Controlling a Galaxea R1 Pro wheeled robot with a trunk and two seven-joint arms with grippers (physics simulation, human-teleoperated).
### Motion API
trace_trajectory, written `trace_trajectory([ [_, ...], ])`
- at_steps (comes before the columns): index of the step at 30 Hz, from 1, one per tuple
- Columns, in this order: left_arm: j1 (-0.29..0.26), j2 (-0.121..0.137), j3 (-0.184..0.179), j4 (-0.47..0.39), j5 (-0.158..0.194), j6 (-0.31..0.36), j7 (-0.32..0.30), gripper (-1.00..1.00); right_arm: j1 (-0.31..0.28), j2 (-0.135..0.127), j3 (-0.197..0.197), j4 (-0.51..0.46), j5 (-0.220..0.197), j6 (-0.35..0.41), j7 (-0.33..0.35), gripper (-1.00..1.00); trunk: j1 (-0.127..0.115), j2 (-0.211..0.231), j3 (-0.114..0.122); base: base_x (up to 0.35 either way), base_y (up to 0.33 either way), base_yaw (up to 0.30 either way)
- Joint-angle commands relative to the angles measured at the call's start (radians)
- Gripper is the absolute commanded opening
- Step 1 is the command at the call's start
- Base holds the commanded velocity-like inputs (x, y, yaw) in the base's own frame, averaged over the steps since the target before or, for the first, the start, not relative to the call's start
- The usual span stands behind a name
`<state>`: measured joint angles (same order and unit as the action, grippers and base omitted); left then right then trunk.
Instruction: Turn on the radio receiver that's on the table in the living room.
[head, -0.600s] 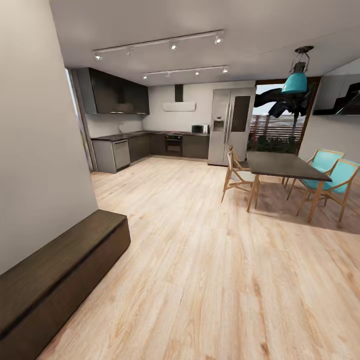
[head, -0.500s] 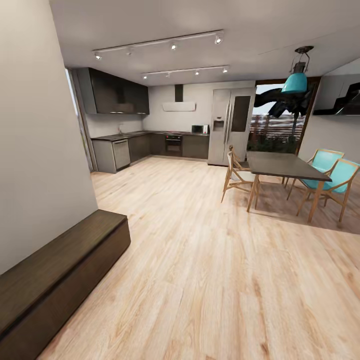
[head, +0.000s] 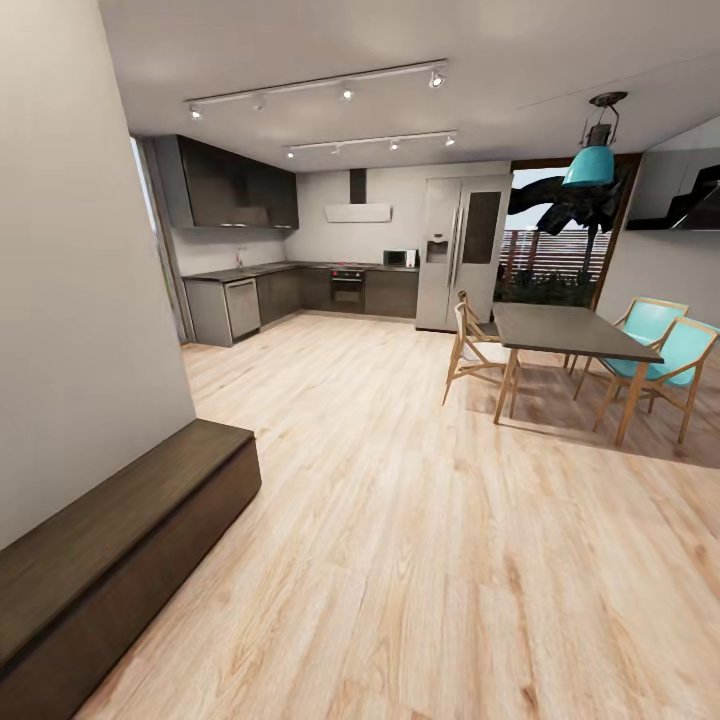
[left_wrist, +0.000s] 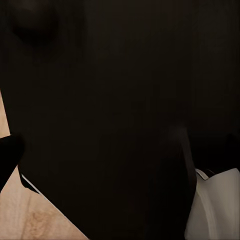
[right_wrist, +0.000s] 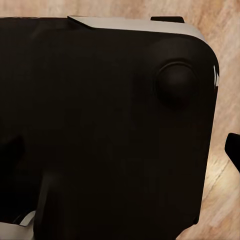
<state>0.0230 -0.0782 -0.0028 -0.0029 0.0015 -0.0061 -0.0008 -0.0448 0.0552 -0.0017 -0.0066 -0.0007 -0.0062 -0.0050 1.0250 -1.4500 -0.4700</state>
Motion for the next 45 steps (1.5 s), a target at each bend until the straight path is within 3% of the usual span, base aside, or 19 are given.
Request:
trace_trajectory([
  [1,0.0,0.0,0.0,0.001,0.0,0.0,0.0,1.0,0.0,0.0,-0.001,0.0,0.0,0.0,0.0,1.0,0.0,0.0,0.0,0.0,0.0,0.0],
  [9,0.0,-0.008,-0.001,0.0,0.001,-0.002,-0.002,1.0,-0.001,0.001,-0.004,-0.001,-0.005,-0.002,0.003,1.0,0.0,0.0,0.0,0.0,0.0,0.0],
  [18,0.0,-0.026,-0.004,-0.033,0.001,-0.052,-0.001,1.0,-0.001,-0.003,-0.001,-0.04,0.001,-0.012,0.003,1.0,0.0,0.0,0.0,0.0,0.0,0.0],
  [21,0.0,-0.034,-0.005,-0.127,-0.002,-0.064,0.001,1.0,-0.006,-0.018,0.0,-0.204,0.002,-0.006,0.003,1.0,0.0,0.0,0.0,0.0,0.0,0.0],
  [22,-0.001,-0.028,-0.006,-0.286,-0.011,-0.047,0.001,1.0,-0.012,-0.045,0.0,-0.371,0.01,0.001,0.002,1.0,0.0,0.0,0.0,0.0,0.0,0.0],
  [24,-0.001,-0.023,-0.006,-0.359,-0.012,-0.003,0.004,1.0,-0.013,-0.058,-0.001,-0.424,0.012,0.013,0.002,1.0,0.0,0.0,0.0,0.0,0.0,0.0],
  [25,-0.001,-0.02,-0.006,-0.435,-0.013,0.069,0.011,1.0,-0.02,-0.071,-0.002,-0.469,0.013,0.047,0.002,1.0,0.0,0.0,0.0,0.0,0.0,0.0],
  [31,-0.018,-0.015,-0.006,-0.626,-0.013,0.247,0.033,1.0,-0.106,-0.097,-0.002,-0.526,0.013,0.199,0.002,1.0,0.0,0.0,0.0,0.0,0.0,0.0],
  [32,-0.089,-0.013,-0.004,-0.684,-0.014,0.291,0.039,1.0,-0.164,-0.115,-0.002,-0.53,0.022,0.226,-0.003,1.0,0.0,0.0,0.0,0.0,0.0,0.0],
  [42,-0.112,-0.01,-0.002,-0.634,-0.014,0.281,0.051,1.0,-0.17,-0.122,-0.002,-0.524,0.033,0.205,0.002,1.0,0.0,0.0,0.0,0.0,0.0,0.0],
  [45,-0.112,0.003,-0.002,-0.63,-0.013,0.279,0.051,1.0,-0.17,-0.122,-0.002,-0.519,0.033,0.204,0.003,1.0,0.0,0.0,0.0,0.0,0.0,0.0],
])
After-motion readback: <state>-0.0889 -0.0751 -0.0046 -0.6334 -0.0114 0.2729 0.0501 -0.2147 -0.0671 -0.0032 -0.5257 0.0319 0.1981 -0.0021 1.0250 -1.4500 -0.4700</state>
